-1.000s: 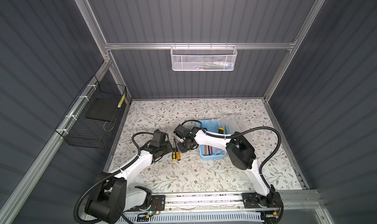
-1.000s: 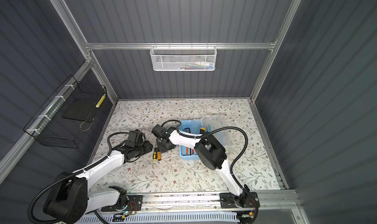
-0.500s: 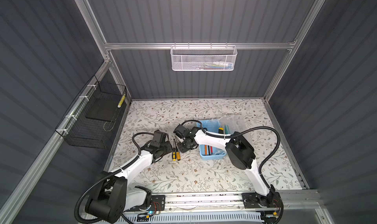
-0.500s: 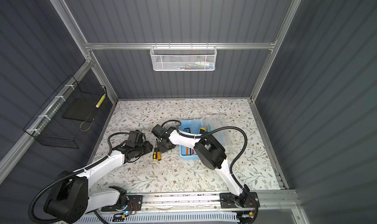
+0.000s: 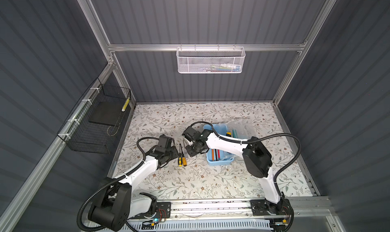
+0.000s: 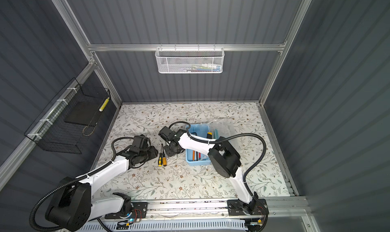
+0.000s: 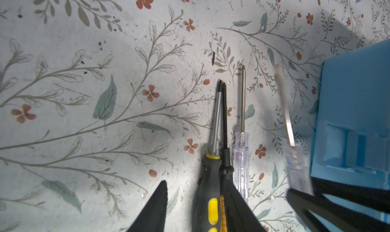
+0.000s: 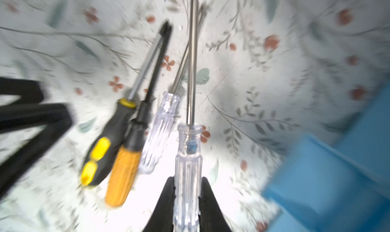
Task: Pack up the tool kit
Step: 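Lift the clear-handled screwdriver with the right gripper, then carry the clear-handled screwdriver into the blue box and release it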
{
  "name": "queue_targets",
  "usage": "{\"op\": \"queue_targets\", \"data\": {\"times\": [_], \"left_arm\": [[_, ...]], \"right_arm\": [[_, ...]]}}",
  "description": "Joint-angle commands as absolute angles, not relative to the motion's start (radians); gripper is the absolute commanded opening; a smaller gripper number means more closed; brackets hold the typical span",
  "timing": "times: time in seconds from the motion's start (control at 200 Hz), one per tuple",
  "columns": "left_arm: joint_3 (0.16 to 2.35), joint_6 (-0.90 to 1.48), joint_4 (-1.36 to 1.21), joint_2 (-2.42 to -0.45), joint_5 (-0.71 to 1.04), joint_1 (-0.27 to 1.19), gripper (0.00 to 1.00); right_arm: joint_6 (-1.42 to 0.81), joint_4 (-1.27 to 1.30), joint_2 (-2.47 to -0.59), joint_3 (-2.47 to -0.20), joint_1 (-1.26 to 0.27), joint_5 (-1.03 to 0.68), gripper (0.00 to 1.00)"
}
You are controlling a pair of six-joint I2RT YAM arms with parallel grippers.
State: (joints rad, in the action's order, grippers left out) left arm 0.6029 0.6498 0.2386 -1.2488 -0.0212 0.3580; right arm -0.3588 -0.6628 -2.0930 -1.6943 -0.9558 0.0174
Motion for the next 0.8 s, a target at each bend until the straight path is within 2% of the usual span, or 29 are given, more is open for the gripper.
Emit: {"op": "queue_targets", "data": {"times": [0.0, 0.435, 0.655, 0.795], "left_arm": [[0.625, 0.638, 0.241, -1.243, -0.008, 0.351, 0.45], [0.657, 0.599, 0.239, -1.255, -0.003, 0.351, 0.44], [0.678, 0.578, 0.259, -1.25, -0.011, 0.351, 0.51], [0.686, 0.573, 0.264, -1.248, -0.006, 0.351, 0.51]], "right_arm": [[-0.364, -0.682, -1.945, -1.656, -0.924, 0.049, 0.0], [-0.289, -0.868, -1.444, -1.425, -0.621, 0.155, 0.0], [-0.249, -0.901, -1.349, -1.291, -0.488, 0.167, 0.0], [-0.26, -0.867, -1.347, -1.222, -0.45, 0.157, 0.0]]}}
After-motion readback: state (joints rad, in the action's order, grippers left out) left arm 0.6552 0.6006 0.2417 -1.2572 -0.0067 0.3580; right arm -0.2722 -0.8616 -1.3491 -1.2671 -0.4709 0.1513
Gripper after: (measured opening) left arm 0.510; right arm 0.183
